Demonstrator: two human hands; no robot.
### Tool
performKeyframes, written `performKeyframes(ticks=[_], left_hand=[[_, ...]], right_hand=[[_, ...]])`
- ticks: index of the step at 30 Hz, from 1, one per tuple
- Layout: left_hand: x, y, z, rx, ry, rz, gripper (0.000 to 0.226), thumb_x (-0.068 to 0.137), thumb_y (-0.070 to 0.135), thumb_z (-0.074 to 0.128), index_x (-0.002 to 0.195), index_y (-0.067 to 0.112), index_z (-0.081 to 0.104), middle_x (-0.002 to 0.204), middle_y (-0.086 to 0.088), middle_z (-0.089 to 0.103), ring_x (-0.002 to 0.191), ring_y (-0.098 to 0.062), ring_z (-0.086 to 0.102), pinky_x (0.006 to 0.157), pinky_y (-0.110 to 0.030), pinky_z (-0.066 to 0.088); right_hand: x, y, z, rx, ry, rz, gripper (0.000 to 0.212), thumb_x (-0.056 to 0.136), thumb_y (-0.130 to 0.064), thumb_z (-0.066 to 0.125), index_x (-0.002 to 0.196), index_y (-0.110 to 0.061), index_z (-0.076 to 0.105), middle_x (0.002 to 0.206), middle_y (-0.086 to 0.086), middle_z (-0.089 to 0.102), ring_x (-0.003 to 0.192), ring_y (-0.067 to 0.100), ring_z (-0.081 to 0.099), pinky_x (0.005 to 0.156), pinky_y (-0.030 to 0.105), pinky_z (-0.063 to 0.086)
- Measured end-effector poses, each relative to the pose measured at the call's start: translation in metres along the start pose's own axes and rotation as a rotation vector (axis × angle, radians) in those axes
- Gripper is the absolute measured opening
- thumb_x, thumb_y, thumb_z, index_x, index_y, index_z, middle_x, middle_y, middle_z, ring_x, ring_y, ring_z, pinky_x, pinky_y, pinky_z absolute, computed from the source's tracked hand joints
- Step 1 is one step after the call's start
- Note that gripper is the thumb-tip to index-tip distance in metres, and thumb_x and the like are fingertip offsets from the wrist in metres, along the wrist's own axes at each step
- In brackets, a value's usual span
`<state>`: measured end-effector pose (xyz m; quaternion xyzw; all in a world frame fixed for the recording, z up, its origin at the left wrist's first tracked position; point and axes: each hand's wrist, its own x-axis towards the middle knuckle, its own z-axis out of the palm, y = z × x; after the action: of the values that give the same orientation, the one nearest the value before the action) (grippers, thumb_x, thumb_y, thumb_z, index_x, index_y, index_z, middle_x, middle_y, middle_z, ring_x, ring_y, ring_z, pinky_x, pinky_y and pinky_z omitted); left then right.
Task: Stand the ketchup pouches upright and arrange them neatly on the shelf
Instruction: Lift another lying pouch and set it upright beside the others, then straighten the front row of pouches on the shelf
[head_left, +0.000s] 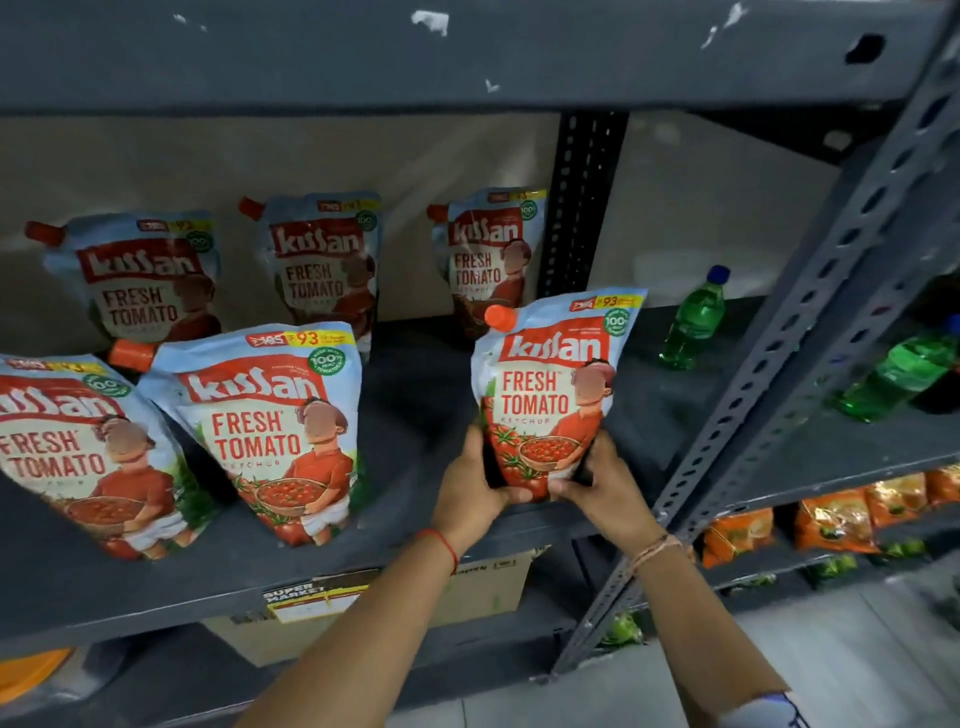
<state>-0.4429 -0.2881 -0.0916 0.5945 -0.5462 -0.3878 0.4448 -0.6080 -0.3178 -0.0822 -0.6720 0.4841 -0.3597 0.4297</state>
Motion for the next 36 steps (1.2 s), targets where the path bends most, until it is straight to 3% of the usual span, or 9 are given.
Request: performKeyframes(ticks=[6, 10, 14, 16, 19, 23, 28, 32, 36], left_hand=[[0.012, 0.009, 0.026, 0.045, -0.027, -0.003, 0.087, 0.059, 0.017, 0.082, 0.129, 0.024, 0.03, 0.116, 0.003, 0.06, 0.109, -0.015, 0.055, 0.088, -0.028, 0.045], [-0.004, 0.019, 0.019, 0.044, -0.008, -0.009, 0.085, 0.065, 0.015, 0.078, 0.134, 0.02, 0.029, 0.128, -0.005, 0.057, 0.116, -0.013, 0.051, 0.091, -0.023, 0.041], [-0.077, 0.01, -0.021, 0.08, 0.29, 0.047, 0.067, 0.072, 0.026, 0.073, 0.13, 0.014, 0.042, 0.127, -0.004, 0.055, 0.115, -0.008, 0.051, 0.094, -0.003, 0.032], [-0.118, -0.004, -0.056, 0.172, 0.529, 0.099, 0.065, 0.073, 0.046, 0.066, 0.124, 0.009, 0.047, 0.123, -0.009, 0.053, 0.117, -0.012, 0.046, 0.101, -0.012, 0.031], [-0.148, -0.028, -0.113, 0.236, 0.724, -0.044, 0.087, 0.067, 0.059, 0.064, 0.128, 0.001, 0.041, 0.13, -0.024, 0.047, 0.122, -0.034, 0.043, 0.1, -0.041, 0.037], [-0.122, -0.035, -0.157, 0.192, 0.482, -0.128, 0.092, 0.061, 0.019, 0.082, 0.138, 0.013, 0.031, 0.143, -0.008, 0.04, 0.131, -0.023, 0.037, 0.107, -0.037, 0.033], [-0.081, -0.032, -0.165, 0.044, 0.299, -0.081, 0.079, 0.045, 0.023, 0.085, 0.106, 0.049, 0.042, 0.108, 0.023, 0.055, 0.102, 0.002, 0.052, 0.082, -0.013, 0.039], [-0.07, -0.037, -0.145, 0.035, 0.268, -0.04, 0.072, 0.048, 0.02, 0.087, 0.095, 0.055, 0.046, 0.102, 0.029, 0.056, 0.092, 0.02, 0.051, 0.07, 0.002, 0.038], [-0.069, -0.031, -0.137, 0.093, 0.249, -0.023, 0.073, 0.05, 0.026, 0.086, 0.1, 0.053, 0.041, 0.102, 0.031, 0.052, 0.095, 0.011, 0.05, 0.074, 0.001, 0.035]], right_hand=[[0.001, 0.009, -0.021, -0.071, 0.024, 0.039, 0.07, 0.08, -0.004, 0.064, 0.135, -0.008, 0.02, 0.119, 0.0, 0.047, 0.115, 0.022, 0.049, 0.095, 0.034, 0.042], [-0.014, 0.0, -0.01, -0.049, 0.103, -0.015, 0.066, 0.079, -0.003, 0.065, 0.134, -0.003, 0.028, 0.13, 0.012, 0.048, 0.123, 0.03, 0.047, 0.103, 0.043, 0.04], [-0.067, -0.014, 0.04, -0.237, 0.457, -0.151, 0.065, 0.082, -0.047, 0.056, 0.128, -0.003, 0.04, 0.13, 0.024, 0.048, 0.124, 0.027, 0.039, 0.108, 0.037, 0.032], [-0.074, -0.029, 0.071, -0.252, 0.385, -0.247, 0.073, 0.077, -0.06, 0.051, 0.127, -0.007, 0.042, 0.131, 0.016, 0.048, 0.126, 0.019, 0.035, 0.106, 0.027, 0.028], [-0.051, -0.06, 0.12, -0.039, -0.045, -0.199, 0.086, 0.063, -0.05, 0.072, 0.133, -0.024, 0.029, 0.136, -0.012, 0.034, 0.13, 0.004, 0.032, 0.108, 0.015, 0.025], [-0.016, -0.08, 0.17, 0.091, -0.417, -0.073, 0.088, 0.057, -0.024, 0.085, 0.124, -0.03, 0.028, 0.129, -0.009, 0.046, 0.12, 0.006, 0.045, 0.098, 0.016, 0.04], [-0.005, -0.072, 0.179, 0.052, -0.273, -0.094, 0.058, 0.065, -0.021, 0.077, 0.104, -0.034, 0.036, 0.103, -0.013, 0.058, 0.094, 0.003, 0.056, 0.077, 0.01, 0.048], [-0.002, -0.056, 0.155, 0.047, -0.227, -0.1, 0.056, 0.066, -0.02, 0.076, 0.099, -0.042, 0.036, 0.103, -0.017, 0.056, 0.097, -0.001, 0.055, 0.076, 0.009, 0.046], [-0.005, -0.06, 0.144, 0.036, -0.235, -0.092, 0.062, 0.066, -0.016, 0.078, 0.103, -0.042, 0.035, 0.11, -0.011, 0.054, 0.109, 0.008, 0.053, 0.079, 0.006, 0.041]])
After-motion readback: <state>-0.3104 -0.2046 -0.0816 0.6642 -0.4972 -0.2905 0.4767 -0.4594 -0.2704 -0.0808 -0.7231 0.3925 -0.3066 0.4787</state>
